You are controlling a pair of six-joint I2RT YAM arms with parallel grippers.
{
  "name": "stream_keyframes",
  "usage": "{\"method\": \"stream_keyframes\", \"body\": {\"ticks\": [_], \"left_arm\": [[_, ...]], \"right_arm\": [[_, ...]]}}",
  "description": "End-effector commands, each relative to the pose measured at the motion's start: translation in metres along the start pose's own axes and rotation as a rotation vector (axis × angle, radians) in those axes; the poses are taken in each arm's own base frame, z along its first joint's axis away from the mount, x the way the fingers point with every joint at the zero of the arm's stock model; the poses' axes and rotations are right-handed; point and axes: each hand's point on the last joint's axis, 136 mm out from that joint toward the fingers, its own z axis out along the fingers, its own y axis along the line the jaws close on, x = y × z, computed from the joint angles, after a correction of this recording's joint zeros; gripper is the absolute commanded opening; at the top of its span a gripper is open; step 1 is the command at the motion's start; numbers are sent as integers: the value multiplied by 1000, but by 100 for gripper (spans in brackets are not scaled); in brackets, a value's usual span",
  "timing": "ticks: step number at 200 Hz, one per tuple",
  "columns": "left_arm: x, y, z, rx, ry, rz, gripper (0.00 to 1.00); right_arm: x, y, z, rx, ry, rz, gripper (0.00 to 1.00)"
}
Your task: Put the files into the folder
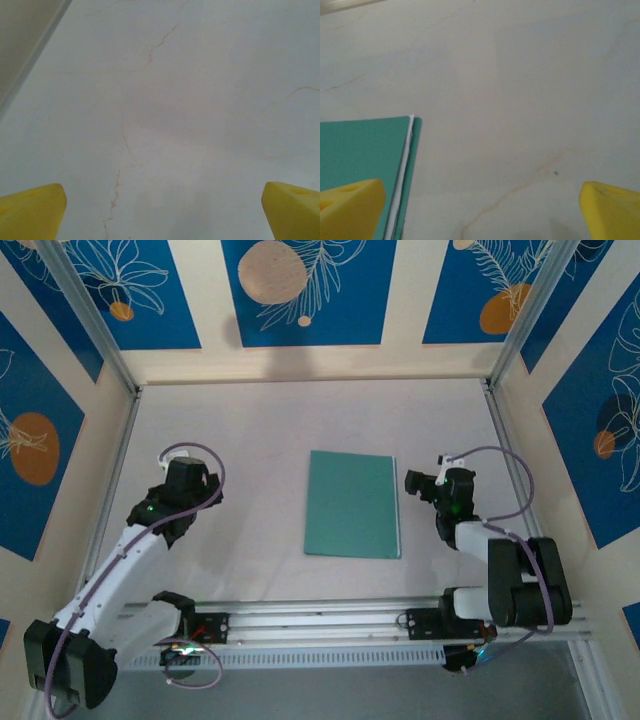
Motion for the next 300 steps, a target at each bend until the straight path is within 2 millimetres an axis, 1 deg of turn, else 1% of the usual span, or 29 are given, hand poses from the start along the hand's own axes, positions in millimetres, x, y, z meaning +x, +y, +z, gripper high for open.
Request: {"method": "stream_keyframes", "body": {"ticks": [1,16,24,32,44,52,60,70,81,85,93,120,136,142,147,155,165,175,182,195,197,204,215,229,241,245,252,260,300], "left_arm": [[4,7,8,-49,-16,58,100],[5,7,12,-52,-31,78,100],[4,7,13,-49,-51,90,100],[0,7,14,-46,-82,105,100],[-3,5,17,-42,-132,138,100],[-5,3,21,-38,-169,154,100],[-7,2,27,-36,-201,163,100],[-15,-2,32,-30,-268,171,100],[-14,-6,42,-40,-303,248,100],[-17,-7,45,-46,-328,248,100],[-16,-7,54,-50,-348,257,100],[-27,-18,77,19,-447,234,100],[-27,-26,96,58,-447,205,100],[-31,-28,100,63,-466,198,100],[-29,-30,104,68,-466,207,100],[-26,-27,113,52,-446,193,100],[-24,-26,117,55,-452,186,100],[-22,-28,119,79,-420,185,100],[-24,-29,119,98,-441,182,100],[-15,-33,120,136,-448,192,100],[-18,-34,117,140,-476,185,100],[-16,-29,115,123,-525,173,100],[-9,-23,113,129,-495,147,100],[-13,-21,116,130,-502,131,100],[-8,-23,129,153,-414,135,100],[-13,-23,131,152,-407,133,100],[-16,-24,130,155,-426,134,100],[-14,-24,130,158,-419,133,100],[-14,-24,129,158,-426,134,100]], "right_arm": [[-36,14,8,-81,-151,-63,99],[-25,9,18,-80,-142,-46,99],[-26,10,21,-88,-159,-44,99],[-22,10,22,-74,-123,-53,99],[-26,9,22,-63,-145,-53,99],[-23,6,22,-40,-130,-52,99],[-25,5,23,-25,-137,-50,99],[-24,5,25,-3,-127,-61,99],[-25,5,24,-3,-137,-64,99],[-24,5,24,-3,-132,-62,99],[-24,5,24,-4,-133,-63,99],[-24,6,24,-5,-131,-63,99],[-25,5,25,-3,-133,-63,99],[-25,6,25,-5,-133,-64,99],[-25,5,24,-4,-133,-63,99],[-24,5,25,-5,-131,-63,99],[-25,5,25,-4,-133,-63,99],[-25,5,25,-5,-132,-63,99],[-25,6,24,-5,-133,-63,99],[-24,5,24,-3,-131,-64,99],[-24,5,24,-4,-132,-64,99],[-25,5,24,-4,-134,-64,99],[-24,5,24,-4,-132,-66,99],[-25,5,24,-5,-134,-64,99],[-25,5,24,-3,-134,-64,99],[-25,5,24,-3,-134,-64,99],[-25,5,24,-3,-135,-65,99],[-25,5,24,-3,-133,-65,99],[-24,5,25,-3,-130,-65,99]]}}
